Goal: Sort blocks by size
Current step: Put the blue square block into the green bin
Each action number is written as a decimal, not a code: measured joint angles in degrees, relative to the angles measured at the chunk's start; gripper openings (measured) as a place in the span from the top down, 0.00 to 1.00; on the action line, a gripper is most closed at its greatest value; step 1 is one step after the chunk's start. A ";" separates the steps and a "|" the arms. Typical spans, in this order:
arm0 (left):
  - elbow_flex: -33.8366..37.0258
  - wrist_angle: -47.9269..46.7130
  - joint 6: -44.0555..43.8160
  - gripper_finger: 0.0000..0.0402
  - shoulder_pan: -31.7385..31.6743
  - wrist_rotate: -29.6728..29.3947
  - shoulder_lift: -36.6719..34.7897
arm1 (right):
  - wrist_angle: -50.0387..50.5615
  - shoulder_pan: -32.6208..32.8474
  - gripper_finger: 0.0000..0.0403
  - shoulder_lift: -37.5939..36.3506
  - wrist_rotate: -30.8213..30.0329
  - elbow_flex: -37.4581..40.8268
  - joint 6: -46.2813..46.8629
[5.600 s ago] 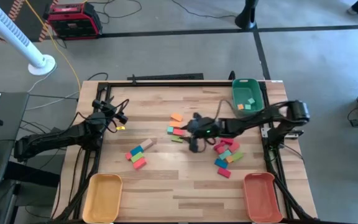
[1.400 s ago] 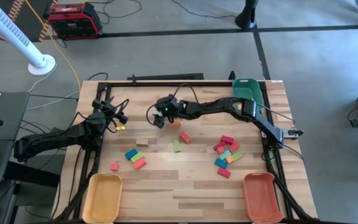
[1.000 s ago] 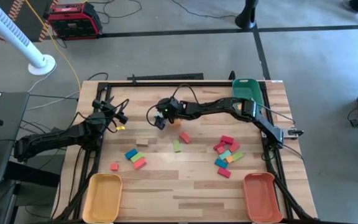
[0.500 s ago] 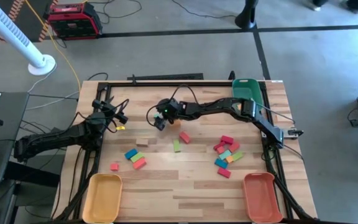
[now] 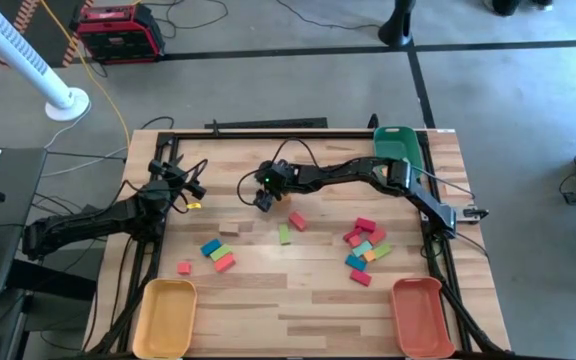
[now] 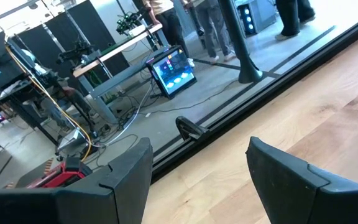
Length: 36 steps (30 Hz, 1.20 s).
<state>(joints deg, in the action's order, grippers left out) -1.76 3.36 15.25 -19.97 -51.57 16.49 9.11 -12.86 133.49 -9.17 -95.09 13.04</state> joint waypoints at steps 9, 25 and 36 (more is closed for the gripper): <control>-0.02 0.00 0.00 0.38 0.00 0.01 0.00 | 2.49 -0.02 0.30 -0.04 0.02 -0.11 -0.87; -0.02 0.00 0.00 0.38 0.00 0.00 0.00 | -2.59 -0.39 0.30 -0.22 -1.07 0.09 3.94; 0.00 0.00 0.00 0.38 0.00 0.01 0.00 | -5.62 -0.63 0.30 -0.22 -1.02 -3.00 7.07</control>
<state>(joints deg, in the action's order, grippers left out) -1.76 3.36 15.25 -19.97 -51.56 16.49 3.50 -13.50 133.27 -10.19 -98.09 20.11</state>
